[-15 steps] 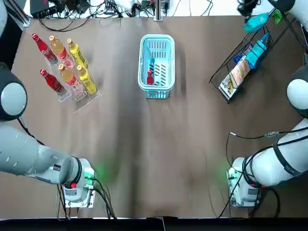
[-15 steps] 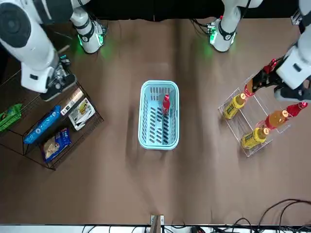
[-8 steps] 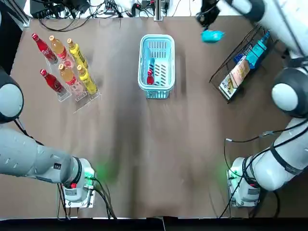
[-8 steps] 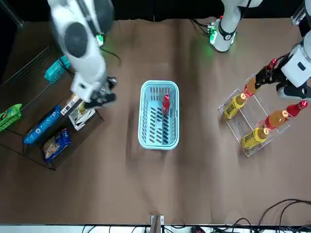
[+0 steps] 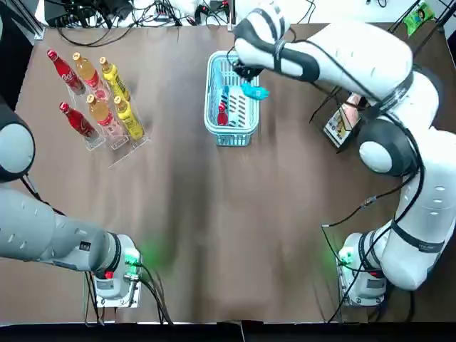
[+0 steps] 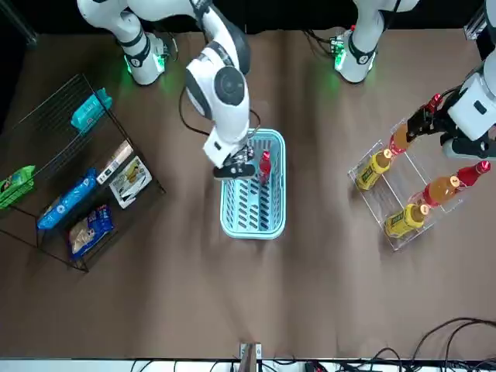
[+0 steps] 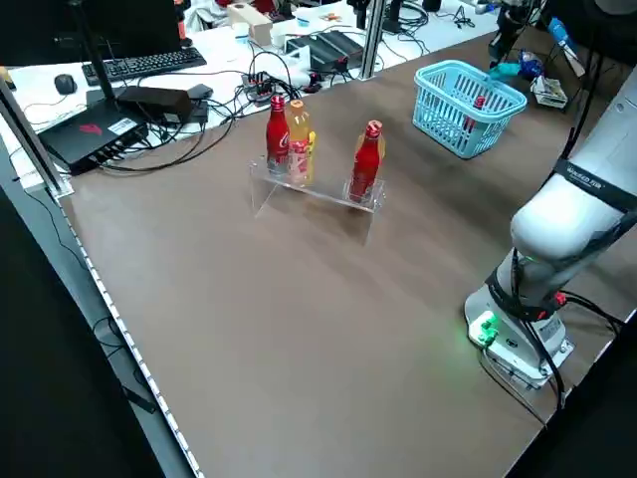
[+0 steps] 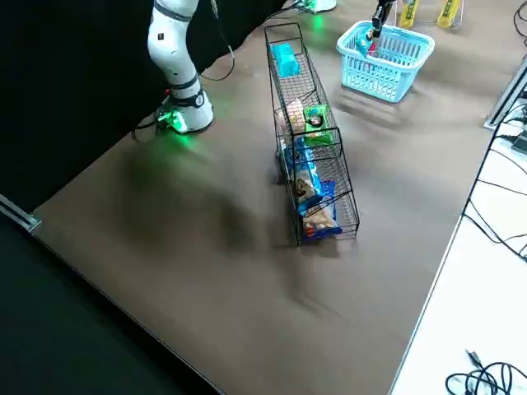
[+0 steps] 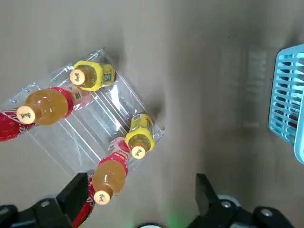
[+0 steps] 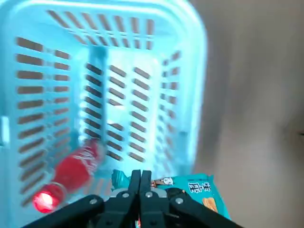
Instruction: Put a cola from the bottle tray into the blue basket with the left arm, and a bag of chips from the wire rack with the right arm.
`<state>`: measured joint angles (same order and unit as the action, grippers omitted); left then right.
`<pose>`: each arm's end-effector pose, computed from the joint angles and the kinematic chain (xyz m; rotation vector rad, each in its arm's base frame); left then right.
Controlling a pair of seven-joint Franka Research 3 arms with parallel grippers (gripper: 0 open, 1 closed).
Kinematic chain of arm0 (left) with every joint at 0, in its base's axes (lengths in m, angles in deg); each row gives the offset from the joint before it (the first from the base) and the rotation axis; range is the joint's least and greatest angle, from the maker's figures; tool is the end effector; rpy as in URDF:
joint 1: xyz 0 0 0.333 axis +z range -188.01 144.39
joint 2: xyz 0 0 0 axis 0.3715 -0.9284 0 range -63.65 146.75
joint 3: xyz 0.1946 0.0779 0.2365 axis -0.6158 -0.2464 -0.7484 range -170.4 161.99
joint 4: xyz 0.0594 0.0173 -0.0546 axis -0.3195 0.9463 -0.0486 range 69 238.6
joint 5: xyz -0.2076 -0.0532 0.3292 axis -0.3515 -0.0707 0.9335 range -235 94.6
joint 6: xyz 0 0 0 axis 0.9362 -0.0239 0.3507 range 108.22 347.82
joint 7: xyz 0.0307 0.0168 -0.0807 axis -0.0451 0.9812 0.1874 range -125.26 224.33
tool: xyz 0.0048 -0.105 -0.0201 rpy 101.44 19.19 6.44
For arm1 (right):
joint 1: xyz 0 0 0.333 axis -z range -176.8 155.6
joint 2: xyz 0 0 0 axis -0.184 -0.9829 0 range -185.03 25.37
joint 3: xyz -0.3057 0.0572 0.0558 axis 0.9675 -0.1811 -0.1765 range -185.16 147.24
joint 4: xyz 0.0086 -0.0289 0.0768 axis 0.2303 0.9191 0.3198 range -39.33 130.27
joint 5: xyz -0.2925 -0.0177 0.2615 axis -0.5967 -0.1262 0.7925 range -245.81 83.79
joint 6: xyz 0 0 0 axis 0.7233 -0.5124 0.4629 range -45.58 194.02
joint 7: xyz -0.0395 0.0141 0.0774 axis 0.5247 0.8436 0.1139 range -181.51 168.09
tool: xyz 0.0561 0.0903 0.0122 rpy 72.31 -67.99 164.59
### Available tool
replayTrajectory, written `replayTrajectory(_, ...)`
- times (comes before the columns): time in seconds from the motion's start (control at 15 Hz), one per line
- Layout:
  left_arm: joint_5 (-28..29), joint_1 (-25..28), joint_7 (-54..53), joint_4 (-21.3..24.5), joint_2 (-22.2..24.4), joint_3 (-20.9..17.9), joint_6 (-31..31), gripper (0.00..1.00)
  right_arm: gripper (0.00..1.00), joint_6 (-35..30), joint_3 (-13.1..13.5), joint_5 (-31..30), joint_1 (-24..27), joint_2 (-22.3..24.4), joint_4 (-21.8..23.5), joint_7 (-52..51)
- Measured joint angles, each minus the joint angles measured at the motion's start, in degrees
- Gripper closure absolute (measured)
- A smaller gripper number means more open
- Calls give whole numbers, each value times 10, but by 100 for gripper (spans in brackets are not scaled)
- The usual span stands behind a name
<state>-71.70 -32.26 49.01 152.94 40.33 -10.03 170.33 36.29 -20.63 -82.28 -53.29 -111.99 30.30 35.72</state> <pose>0.5528 -0.0482 0.6036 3.1147 -0.1402 -0.1249 0.5146 0.4947 0.4040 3.1201 0.0563 -0.0220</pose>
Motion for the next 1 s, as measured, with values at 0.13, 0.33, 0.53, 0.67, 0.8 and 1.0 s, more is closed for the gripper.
replayTrajectory(0.13,0,0,0,0,0,-1,0,0,98,31,1,0,-7,-9,0,12)
replayTrajectory(0.33,0,0,0,0,0,-1,0,0,98,67,5,0,-6,-13,-1,19)
replayTrajectory(0.53,0,0,0,0,0,-1,0,0,98,120,8,0,-5,-25,-1,38)
replayTrajectory(0.67,0,0,0,0,0,-1,0,0,98,138,10,0,-4,-38,-1,43)
replayTrajectory(0.8,0,0,0,0,0,-1,0,0,87,139,12,0,-1,-38,-2,39)
replayTrajectory(1.0,0,0,0,0,0,-1,0,0,62,138,14,0,2,-38,-7,29)
